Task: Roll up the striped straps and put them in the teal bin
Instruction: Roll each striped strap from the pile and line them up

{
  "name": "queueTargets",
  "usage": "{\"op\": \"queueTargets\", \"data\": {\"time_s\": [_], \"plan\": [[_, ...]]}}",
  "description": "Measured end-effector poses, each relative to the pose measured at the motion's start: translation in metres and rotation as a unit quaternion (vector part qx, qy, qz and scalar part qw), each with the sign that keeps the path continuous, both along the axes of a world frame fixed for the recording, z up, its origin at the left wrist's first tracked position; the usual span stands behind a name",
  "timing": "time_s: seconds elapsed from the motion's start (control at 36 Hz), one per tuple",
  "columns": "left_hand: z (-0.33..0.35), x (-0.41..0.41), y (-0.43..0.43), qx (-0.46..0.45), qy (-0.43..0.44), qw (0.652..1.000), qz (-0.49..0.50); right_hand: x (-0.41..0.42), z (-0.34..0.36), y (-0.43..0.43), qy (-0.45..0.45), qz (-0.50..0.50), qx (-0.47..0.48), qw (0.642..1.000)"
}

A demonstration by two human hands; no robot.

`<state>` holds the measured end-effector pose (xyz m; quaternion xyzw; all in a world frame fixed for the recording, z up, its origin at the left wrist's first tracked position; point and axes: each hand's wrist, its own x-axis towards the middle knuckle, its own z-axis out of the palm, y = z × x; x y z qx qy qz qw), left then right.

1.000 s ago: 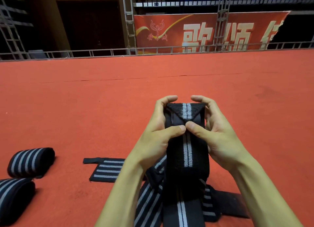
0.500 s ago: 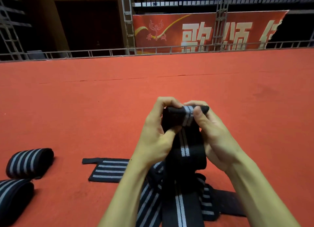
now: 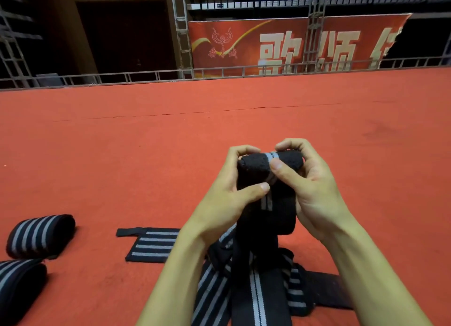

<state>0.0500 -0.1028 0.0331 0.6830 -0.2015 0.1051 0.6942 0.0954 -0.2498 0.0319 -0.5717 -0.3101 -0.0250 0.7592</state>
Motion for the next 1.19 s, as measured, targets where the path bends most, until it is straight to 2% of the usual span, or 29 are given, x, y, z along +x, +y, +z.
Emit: {"op": "queueTargets", "data": {"time_s": [0.17,0.31,0.47,0.56,0.72,0.92,1.03,1.19], "plan": [[0.001,0.002,-0.001,-0.058,0.057,0.997,-0.002,0.000,-0.001,-0.001,-0.015,0.026,0.002,1.000],[0.000,0.006,-0.002,-0.040,0.003,0.997,0.072,0.000,0.000,-0.002,-0.028,0.019,-0.016,0.999],[0.001,0.005,-0.003,-0.056,-0.048,0.993,0.095,0.001,0.001,-0.006,0.013,0.030,-0.065,0.997],[0.001,0.005,-0.008,-0.062,-0.041,0.992,0.098,-0.004,0.002,-0.001,-0.027,-0.011,-0.074,0.997],[0.002,0.006,-0.004,-0.069,-0.003,0.991,0.115,-0.007,0.001,0.003,-0.096,-0.008,-0.075,0.993],[0.002,0.005,-0.005,0.020,-0.007,0.995,0.100,-0.006,-0.001,0.002,-0.082,0.006,-0.091,0.992],[0.002,0.001,-0.002,0.032,0.000,0.995,0.094,-0.008,-0.002,0.005,-0.074,0.023,-0.115,0.990],[0.003,0.001,0.006,0.090,-0.025,0.992,0.086,-0.005,0.000,0.003,-0.109,-0.041,-0.070,0.991]]}}
